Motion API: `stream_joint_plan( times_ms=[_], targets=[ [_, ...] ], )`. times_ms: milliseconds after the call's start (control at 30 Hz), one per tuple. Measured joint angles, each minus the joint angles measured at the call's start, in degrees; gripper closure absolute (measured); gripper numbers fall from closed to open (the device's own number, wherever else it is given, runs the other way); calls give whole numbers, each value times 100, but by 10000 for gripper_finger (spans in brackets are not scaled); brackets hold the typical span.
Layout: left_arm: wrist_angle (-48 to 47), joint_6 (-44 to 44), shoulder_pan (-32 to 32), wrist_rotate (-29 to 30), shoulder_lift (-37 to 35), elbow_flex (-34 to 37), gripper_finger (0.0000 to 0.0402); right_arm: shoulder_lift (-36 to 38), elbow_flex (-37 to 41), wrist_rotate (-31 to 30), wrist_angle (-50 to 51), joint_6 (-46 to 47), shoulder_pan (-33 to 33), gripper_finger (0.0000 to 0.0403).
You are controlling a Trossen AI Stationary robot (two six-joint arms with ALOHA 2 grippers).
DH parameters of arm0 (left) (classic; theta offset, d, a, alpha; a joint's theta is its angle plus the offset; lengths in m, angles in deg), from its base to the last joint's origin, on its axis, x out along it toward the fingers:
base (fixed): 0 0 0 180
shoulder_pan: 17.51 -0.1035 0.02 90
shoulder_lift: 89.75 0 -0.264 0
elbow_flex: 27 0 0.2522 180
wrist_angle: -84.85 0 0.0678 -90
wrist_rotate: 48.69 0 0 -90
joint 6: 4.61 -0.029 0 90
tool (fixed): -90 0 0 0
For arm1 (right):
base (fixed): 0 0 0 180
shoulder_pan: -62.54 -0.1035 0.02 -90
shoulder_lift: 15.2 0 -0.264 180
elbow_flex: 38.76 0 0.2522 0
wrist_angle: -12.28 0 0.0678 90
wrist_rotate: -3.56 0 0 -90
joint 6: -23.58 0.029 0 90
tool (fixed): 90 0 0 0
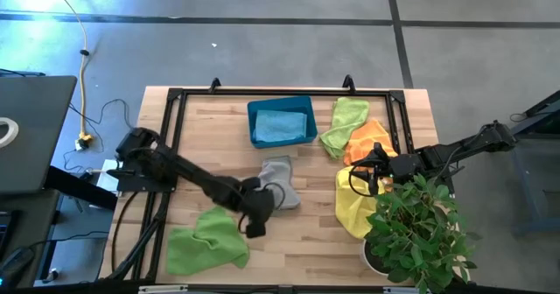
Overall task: Fold microfiber towels
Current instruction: Fold the gray microfiber cloth
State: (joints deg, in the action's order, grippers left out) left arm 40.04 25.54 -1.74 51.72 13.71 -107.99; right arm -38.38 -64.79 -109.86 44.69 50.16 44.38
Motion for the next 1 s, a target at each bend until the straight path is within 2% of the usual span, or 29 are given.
stream_joint_plan(
  times_ms=[167, 367, 733, 867, 1000],
  targets=[
    [-32, 254, 256, 164, 191, -8, 238, -1, 0, 1, 31, 0, 2, 249],
    [-14, -70, 434, 355, 471, 3, 238, -11, 0, 2, 74, 0, 2, 249],
    [170, -337, 279, 319, 834, -21, 241, -4, 0, 0, 141, 0, 2, 249],
    [195, -478, 240, 157, 841, -19, 278, -7, 0, 1, 175, 0, 1, 249],
    [230, -555, 237, 127, 848, -19, 355, -7, 0, 2, 182, 0, 2, 249]
  ],
)
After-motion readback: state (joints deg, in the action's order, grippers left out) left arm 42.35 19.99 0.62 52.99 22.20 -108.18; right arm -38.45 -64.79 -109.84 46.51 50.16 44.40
